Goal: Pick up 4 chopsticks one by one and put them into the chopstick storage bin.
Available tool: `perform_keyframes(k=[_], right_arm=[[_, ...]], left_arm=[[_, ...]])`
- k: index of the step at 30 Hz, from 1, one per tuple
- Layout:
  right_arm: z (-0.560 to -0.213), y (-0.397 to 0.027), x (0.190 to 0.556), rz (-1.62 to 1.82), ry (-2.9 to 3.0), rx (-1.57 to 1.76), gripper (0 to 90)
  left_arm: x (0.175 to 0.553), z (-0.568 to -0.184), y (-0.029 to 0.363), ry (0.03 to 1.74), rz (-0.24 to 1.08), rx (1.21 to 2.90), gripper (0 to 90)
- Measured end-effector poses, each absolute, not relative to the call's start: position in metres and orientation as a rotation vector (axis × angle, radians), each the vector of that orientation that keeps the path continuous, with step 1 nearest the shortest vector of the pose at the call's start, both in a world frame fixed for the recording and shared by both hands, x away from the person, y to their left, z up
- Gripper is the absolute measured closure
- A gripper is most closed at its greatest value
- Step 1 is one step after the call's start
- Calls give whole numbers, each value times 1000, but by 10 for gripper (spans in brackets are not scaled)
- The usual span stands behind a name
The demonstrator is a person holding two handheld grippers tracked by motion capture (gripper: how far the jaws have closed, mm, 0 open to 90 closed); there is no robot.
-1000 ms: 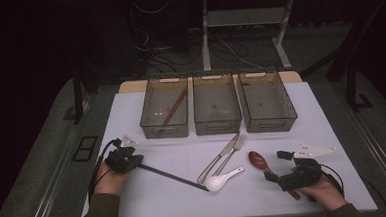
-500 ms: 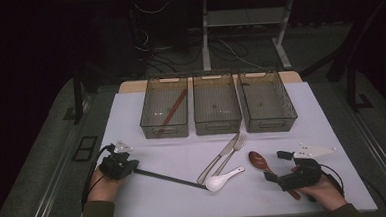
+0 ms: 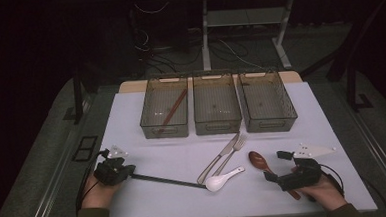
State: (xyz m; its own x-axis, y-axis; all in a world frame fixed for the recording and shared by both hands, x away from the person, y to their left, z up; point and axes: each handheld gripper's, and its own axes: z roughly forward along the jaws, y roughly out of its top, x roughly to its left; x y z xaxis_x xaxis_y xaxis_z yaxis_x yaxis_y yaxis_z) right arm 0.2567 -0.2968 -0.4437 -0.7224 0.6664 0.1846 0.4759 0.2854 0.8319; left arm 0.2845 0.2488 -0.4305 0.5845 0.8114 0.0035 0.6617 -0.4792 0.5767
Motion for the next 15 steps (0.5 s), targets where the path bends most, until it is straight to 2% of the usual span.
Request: perform_keyframes(k=[15], right_arm=[[-444,-296,257,1410,2354,1066,40]], left_arm=[[274,-429,254,1174,376,2290,877]])
